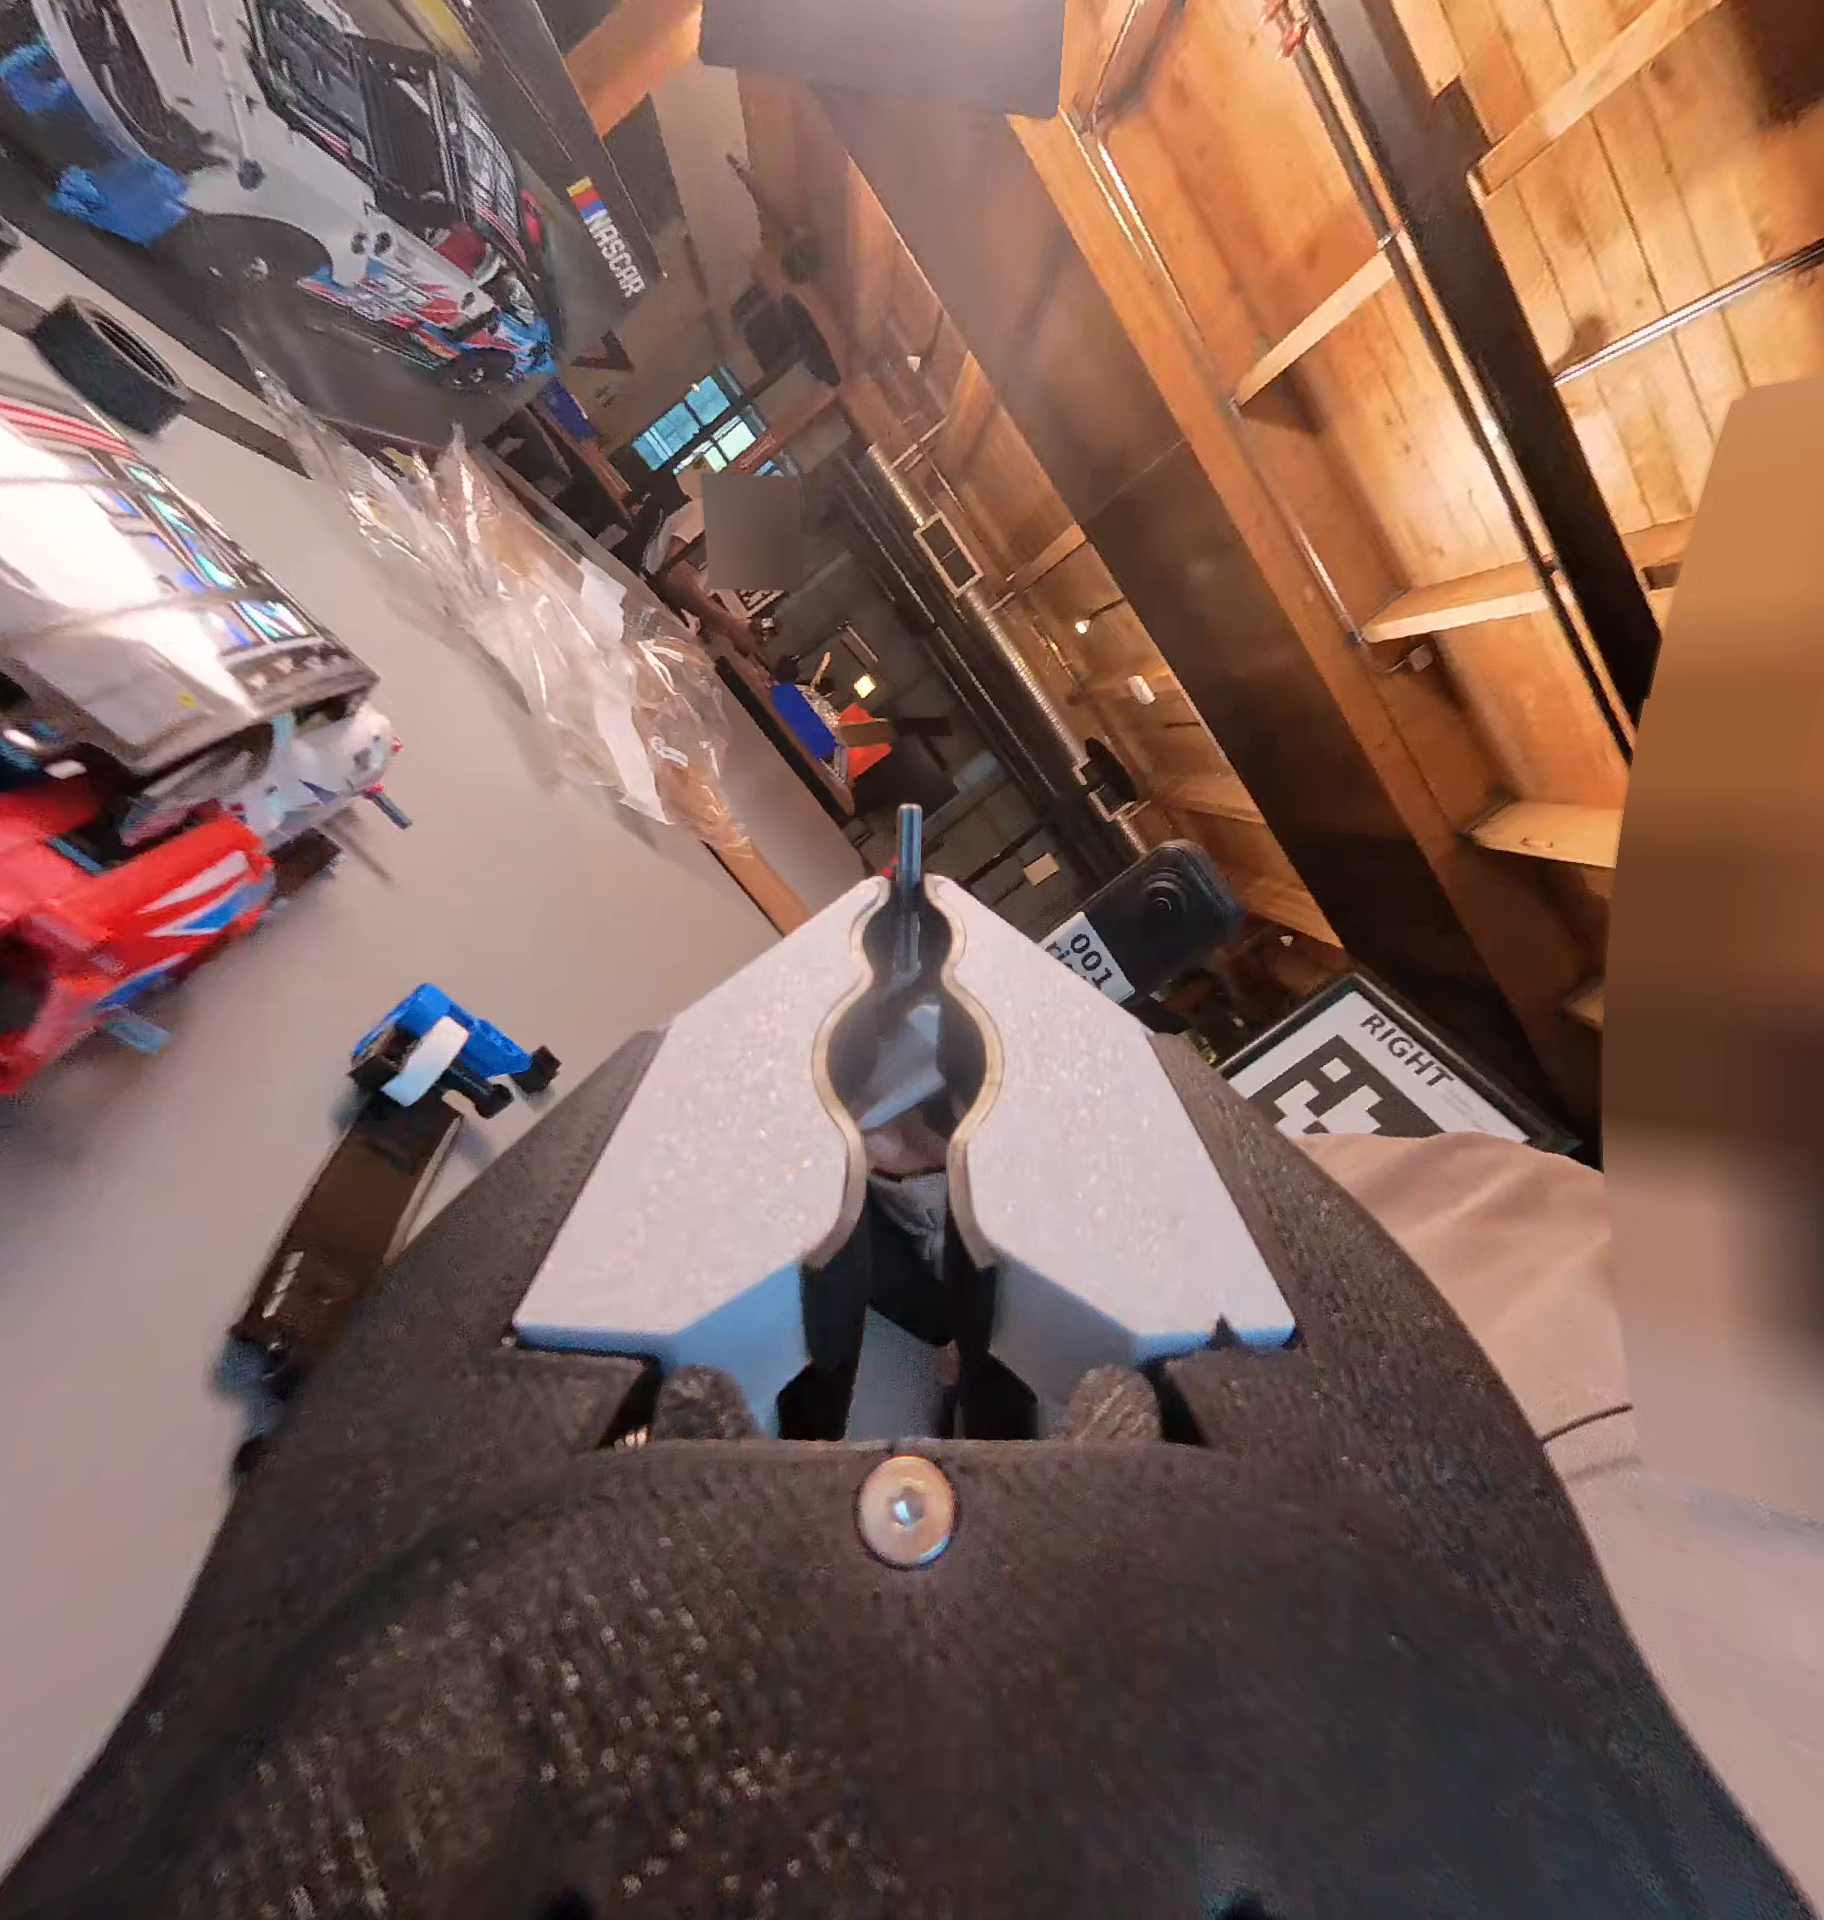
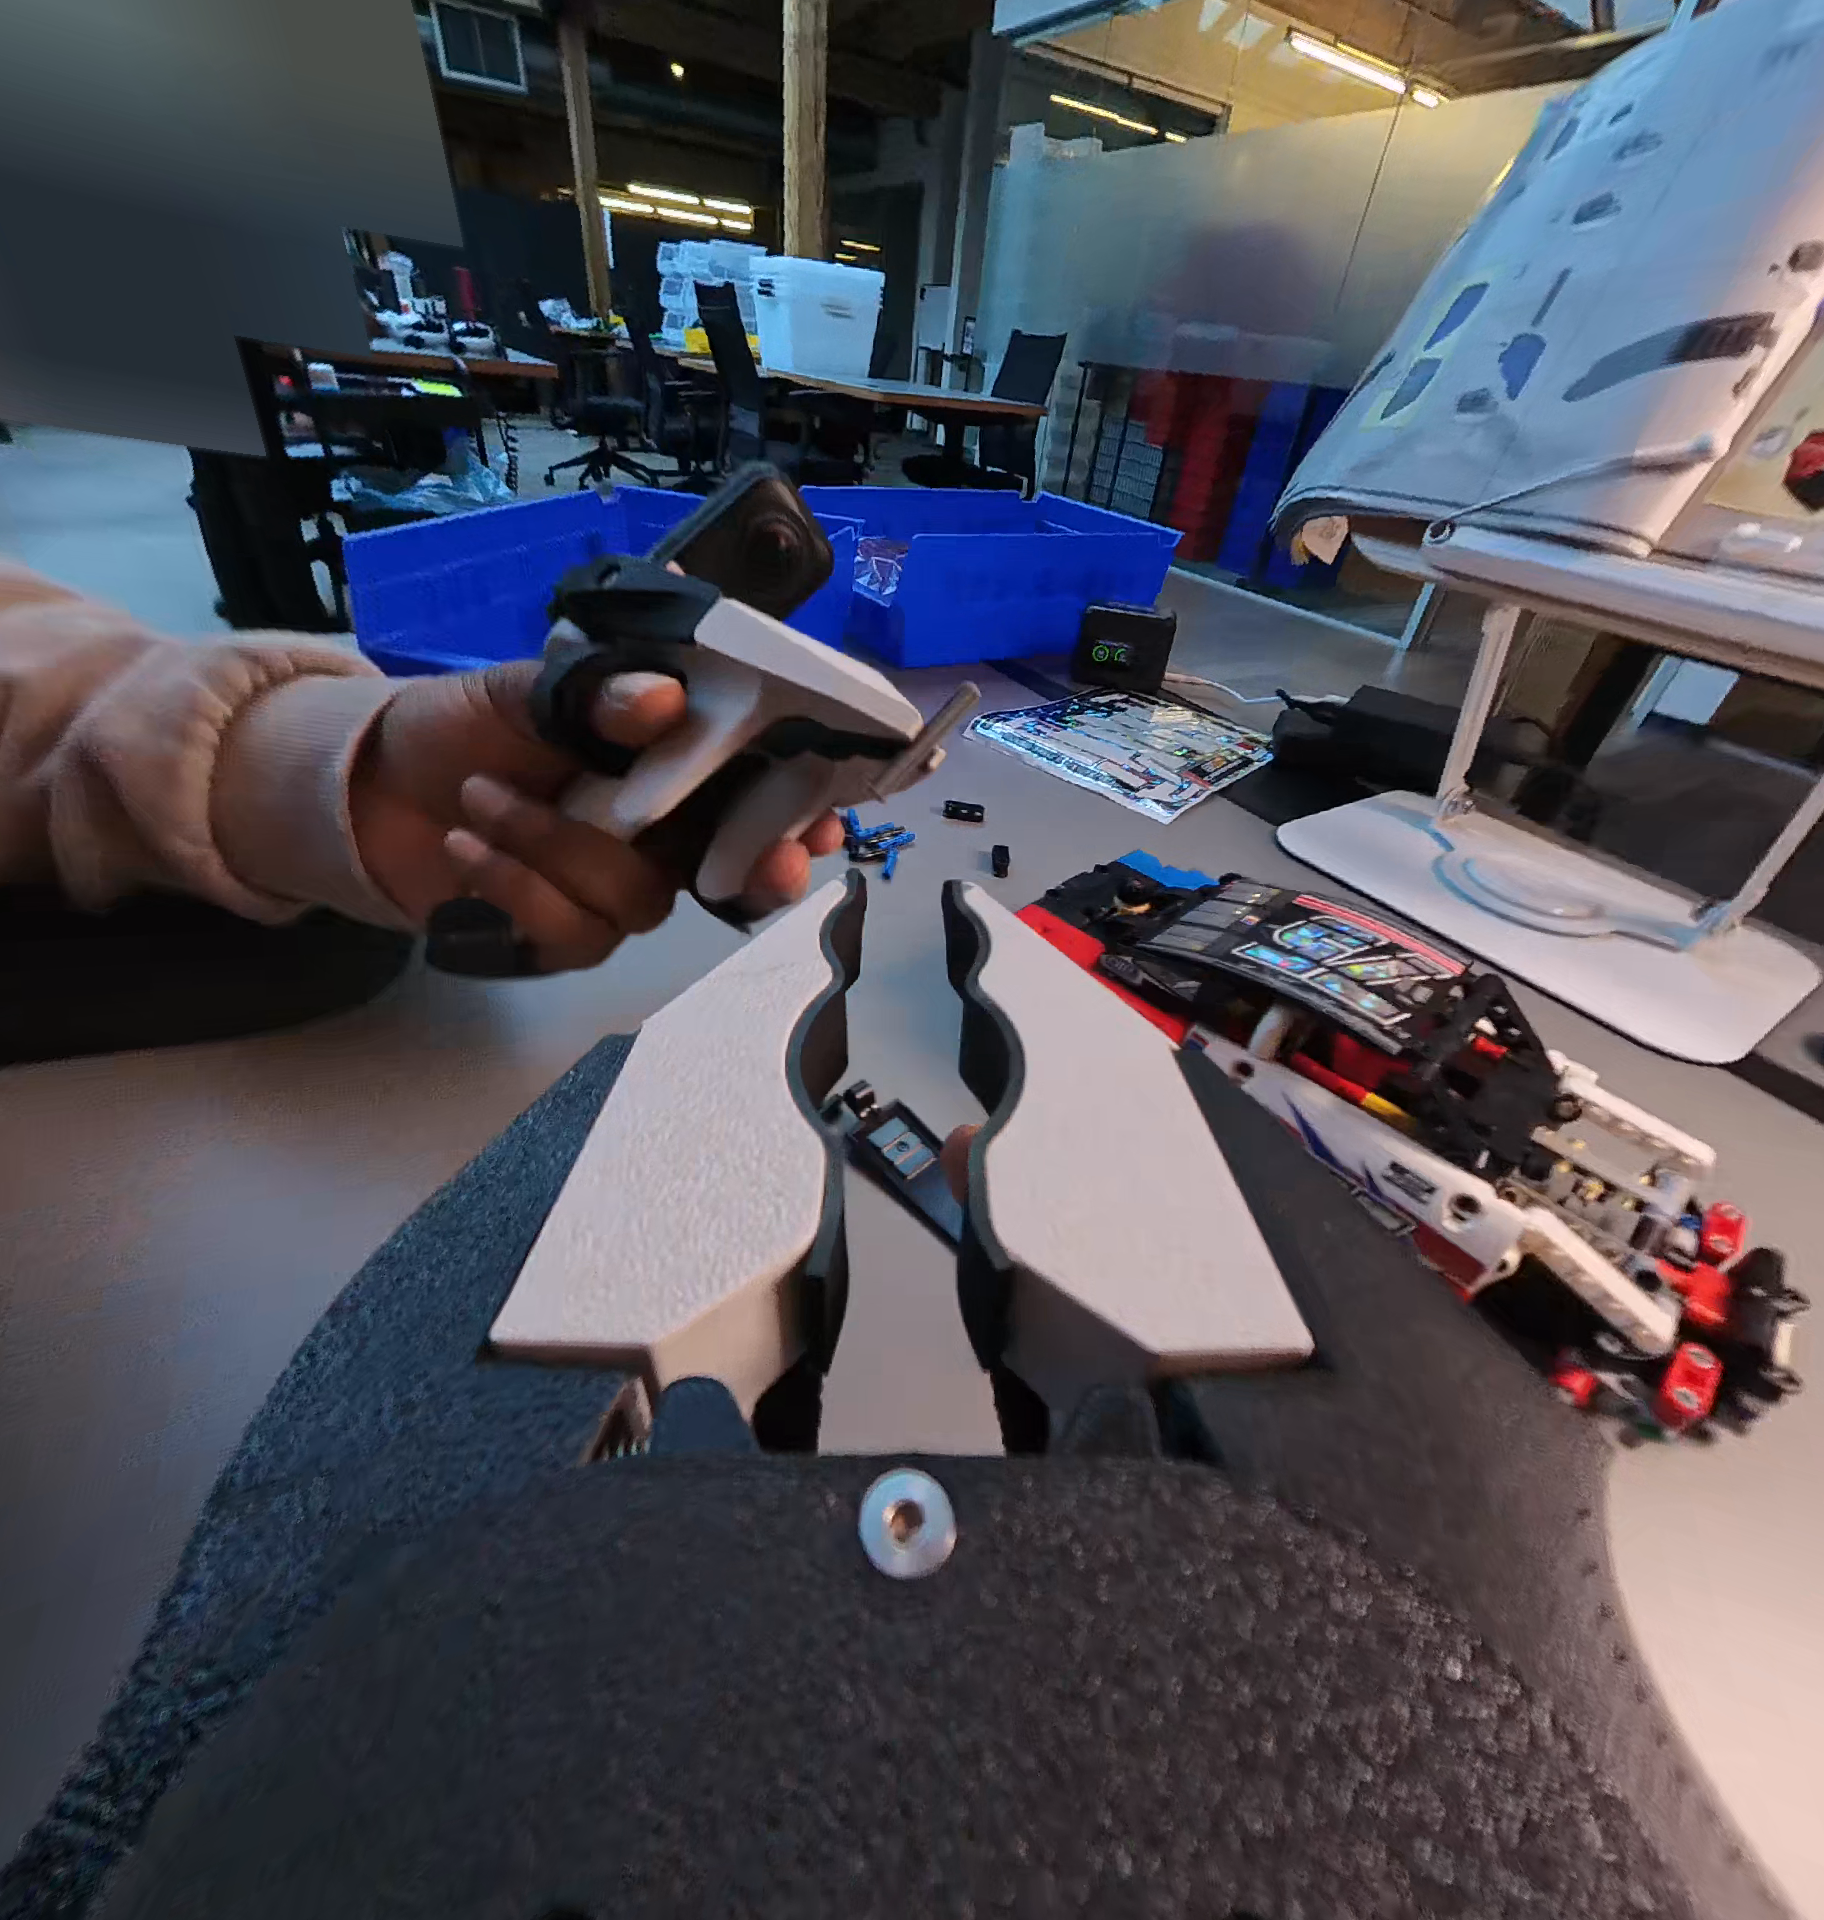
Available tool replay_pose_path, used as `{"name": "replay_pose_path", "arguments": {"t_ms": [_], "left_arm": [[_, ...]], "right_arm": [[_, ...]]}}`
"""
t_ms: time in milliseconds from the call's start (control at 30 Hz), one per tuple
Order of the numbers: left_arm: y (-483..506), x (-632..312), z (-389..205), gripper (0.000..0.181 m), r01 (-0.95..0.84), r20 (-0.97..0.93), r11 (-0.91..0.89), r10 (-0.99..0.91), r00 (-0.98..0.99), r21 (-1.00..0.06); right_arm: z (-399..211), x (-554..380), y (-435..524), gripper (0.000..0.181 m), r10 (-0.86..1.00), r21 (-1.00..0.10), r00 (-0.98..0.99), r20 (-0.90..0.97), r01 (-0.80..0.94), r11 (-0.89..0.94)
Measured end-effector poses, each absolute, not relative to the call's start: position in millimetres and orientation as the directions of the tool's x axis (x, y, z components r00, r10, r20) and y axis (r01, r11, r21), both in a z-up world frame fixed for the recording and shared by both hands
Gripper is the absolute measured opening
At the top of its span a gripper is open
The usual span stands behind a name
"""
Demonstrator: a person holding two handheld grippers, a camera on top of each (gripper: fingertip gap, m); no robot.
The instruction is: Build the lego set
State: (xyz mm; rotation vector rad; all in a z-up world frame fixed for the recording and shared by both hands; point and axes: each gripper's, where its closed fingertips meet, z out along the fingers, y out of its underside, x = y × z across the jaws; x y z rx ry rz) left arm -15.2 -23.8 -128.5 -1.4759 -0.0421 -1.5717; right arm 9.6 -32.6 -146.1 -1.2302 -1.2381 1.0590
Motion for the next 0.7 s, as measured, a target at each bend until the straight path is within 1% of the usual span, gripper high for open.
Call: {"name": "replay_pose_path", "arguments": {"t_ms": [33,100,200,400,467,500,533,567,600,633,700], "left_arm": [[-23,-7,-130,0.0,0.631,0.795,-0.56,-0.587,0.154,-0.536],[-22,2,-136,0.0,0.629,0.787,-0.549,-0.592,0.172,-0.55],[-23,6,-138,0.0,0.639,0.788,-0.544,-0.593,0.167,-0.544],[-28,8,-140,0.0,0.63,0.763,-0.52,-0.618,0.19,-0.578],[-28,8,-142,0.0,0.609,0.754,-0.519,-0.621,0.214,-0.6],[-28,6,-142,0.004,0.589,0.739,-0.51,-0.628,0.243,-0.627],[-29,3,-141,0.008,0.566,0.71,-0.486,-0.645,0.282,-0.666],[-30,-2,-138,0.013,0.534,0.672,-0.455,-0.661,0.334,-0.713],[-30,-8,-137,0.017,0.488,0.624,-0.418,-0.668,0.405,-0.766],[-29,-15,-138,0.019,0.43,0.564,-0.379,-0.666,0.488,-0.82],[-28,-32,-141,0.022,0.292,0.422,-0.305,-0.639,0.643,-0.907]], "right_arm": [[-147,7,-35,0.013,0.997,-0.998,0.074,0.033,0.062,0.029],[-147,3,-38,0.013,0.996,-0.997,0.068,-0.06,0.045,-0.063],[-148,0,-38,0.012,0.988,-0.989,0.069,-0.142,0.034,-0.144],[-153,-5,-38,0.005,0.976,-0.976,0.046,-0.212,0.048,-0.214],[-156,-4,-37,0.003,0.978,-0.975,0.029,-0.206,0.084,-0.207],[-158,-1,-34,0.002,0.984,-0.977,0.029,-0.176,0.115,-0.178],[-164,3,-30,0.002,0.992,-0.976,0.019,-0.124,0.179,-0.126],[-176,10,-26,0.002,0.997,-0.954,-0.003,-0.077,0.29,-0.073],[-195,21,-21,0.002,0.999,-0.903,-0.021,-0.048,0.428,-0.034],[-215,37,-13,0.002,0.999,-0.828,-0.028,-0.027,0.561,-0.006],[-247,67,3,0.002,0.999,-0.684,-0.023,0.022,0.729,0.032]]}}
